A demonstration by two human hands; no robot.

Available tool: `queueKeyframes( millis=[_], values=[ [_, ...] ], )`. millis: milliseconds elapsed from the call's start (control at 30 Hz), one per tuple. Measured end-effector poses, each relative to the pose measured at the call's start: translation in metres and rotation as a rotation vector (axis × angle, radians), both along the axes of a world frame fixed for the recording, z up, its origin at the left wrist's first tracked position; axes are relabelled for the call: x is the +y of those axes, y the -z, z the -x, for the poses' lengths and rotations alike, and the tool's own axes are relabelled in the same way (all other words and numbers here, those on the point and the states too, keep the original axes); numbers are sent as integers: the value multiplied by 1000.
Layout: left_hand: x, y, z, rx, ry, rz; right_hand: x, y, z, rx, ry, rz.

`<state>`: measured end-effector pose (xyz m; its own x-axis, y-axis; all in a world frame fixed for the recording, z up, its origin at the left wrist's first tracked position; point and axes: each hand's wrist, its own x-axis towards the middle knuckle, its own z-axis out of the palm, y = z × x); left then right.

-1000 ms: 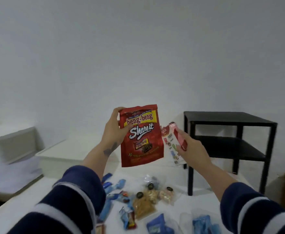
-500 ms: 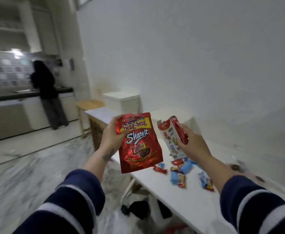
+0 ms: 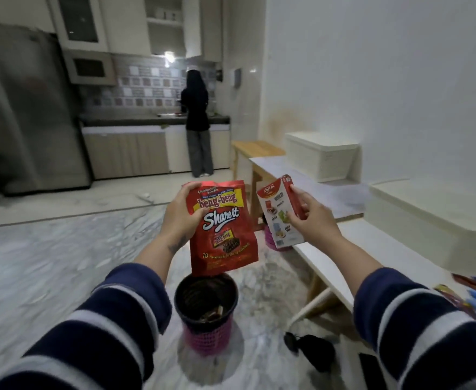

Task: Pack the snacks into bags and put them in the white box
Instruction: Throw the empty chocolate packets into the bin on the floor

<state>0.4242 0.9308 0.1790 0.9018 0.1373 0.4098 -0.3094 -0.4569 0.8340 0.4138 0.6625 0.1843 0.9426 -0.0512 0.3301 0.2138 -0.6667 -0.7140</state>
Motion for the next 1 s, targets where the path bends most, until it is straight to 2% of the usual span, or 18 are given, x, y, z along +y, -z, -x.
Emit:
queueKeyframes(
  millis=[400,800,1000],
  values=[
    [120,75,-126,158,-150,-103,142,76,-167,200,-186,85],
    [118,228,-284,545,-210,-40,168,230,-343,560,-257,217],
    [112,343,-344,765,-221,-79,179,342,-406,746,-218,304]
  ],
)
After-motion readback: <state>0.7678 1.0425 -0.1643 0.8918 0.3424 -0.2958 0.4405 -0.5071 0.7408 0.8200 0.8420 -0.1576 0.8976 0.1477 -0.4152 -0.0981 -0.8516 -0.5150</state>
